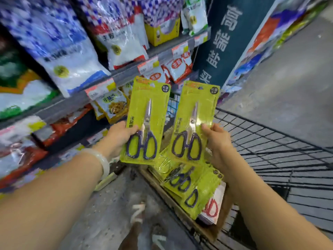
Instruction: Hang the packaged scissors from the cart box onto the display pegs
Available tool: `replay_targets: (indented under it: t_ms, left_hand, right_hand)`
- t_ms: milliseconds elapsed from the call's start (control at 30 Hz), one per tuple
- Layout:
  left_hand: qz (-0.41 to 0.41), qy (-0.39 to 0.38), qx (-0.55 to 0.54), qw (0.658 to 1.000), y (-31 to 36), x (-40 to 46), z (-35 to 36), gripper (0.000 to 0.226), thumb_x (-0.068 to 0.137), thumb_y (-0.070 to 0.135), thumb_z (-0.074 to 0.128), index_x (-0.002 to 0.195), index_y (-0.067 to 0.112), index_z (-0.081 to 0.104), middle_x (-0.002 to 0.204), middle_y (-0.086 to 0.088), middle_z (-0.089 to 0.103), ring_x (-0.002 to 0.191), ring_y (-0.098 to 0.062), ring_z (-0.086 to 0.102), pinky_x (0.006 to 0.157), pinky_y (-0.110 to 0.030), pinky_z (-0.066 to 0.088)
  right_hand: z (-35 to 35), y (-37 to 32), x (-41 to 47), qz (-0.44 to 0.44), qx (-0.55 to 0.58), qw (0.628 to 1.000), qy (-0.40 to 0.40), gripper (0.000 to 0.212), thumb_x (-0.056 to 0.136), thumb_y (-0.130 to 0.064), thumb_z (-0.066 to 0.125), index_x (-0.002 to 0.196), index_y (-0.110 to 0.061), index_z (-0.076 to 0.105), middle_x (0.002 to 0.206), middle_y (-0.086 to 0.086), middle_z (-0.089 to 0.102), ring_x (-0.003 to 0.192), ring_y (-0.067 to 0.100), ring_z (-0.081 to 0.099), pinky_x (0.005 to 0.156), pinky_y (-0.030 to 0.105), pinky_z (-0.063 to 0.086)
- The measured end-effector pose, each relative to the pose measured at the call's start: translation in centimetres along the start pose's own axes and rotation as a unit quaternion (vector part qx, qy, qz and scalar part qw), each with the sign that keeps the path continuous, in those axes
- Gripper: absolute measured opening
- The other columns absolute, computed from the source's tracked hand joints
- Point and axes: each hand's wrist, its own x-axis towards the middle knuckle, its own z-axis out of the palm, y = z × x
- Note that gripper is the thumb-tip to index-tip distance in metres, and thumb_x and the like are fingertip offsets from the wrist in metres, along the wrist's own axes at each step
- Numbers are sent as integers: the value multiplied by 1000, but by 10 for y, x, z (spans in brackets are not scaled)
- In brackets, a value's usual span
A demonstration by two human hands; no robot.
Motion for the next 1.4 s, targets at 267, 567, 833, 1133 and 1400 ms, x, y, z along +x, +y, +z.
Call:
replay_targets:
  t_ms: [267, 567, 833, 1133, 1400]
  left_hand:
    - [19, 118, -132, 984, -28, -104, -99, 13, 94, 14, 55, 82, 18, 59, 97, -10, 64, 73, -16, 58, 70, -34, 49]
    - [12, 283, -253, 925, -135, -239, -253, 17, 94, 10, 52, 104, 2, 63, 103, -15, 67, 78, -25, 61, 80, -42, 52]
    - [-7, 420, -288, 860, -281, -420, -413, 12, 91, 11, 60, 95, 2, 66, 98, -21, 70, 92, -37, 67, 90, -54, 51]
    - [-12, 557, -375, 741, -399, -564, -521, 8, 91, 7, 58, 94, 3, 64, 79, -12, 68, 74, -27, 62, 75, -39, 53]
    - [5, 597, -401, 695, -452, -611, -626, 9, 90, 6, 59, 82, 10, 64, 80, -12, 68, 72, -26, 63, 75, -39, 54]
  right_hand:
    - [91, -24, -71, -70, -82, 982, -155, 26, 75, -36, 71, 66, -18, 55, 70, 9, 55, 65, 24, 50, 63, 41, 48]
    - [251, 17, -226, -138, -169, 919, -328, 39, 75, -44, 73, 63, -15, 49, 56, -6, 55, 61, 17, 47, 60, 30, 37]
    - [400, 112, -439, -148, -250, 833, -471, 46, 92, -26, 57, 117, 11, 47, 125, 28, 52, 118, 40, 49, 97, 46, 41]
    - [514, 211, -647, -162, -319, 726, -588, 37, 88, -30, 61, 108, 1, 58, 105, 21, 64, 99, 33, 61, 91, 42, 49]
    - [621, 239, -747, -158, -310, 696, -628, 45, 89, -34, 60, 124, -8, 53, 128, 7, 57, 114, 24, 55, 100, 40, 44]
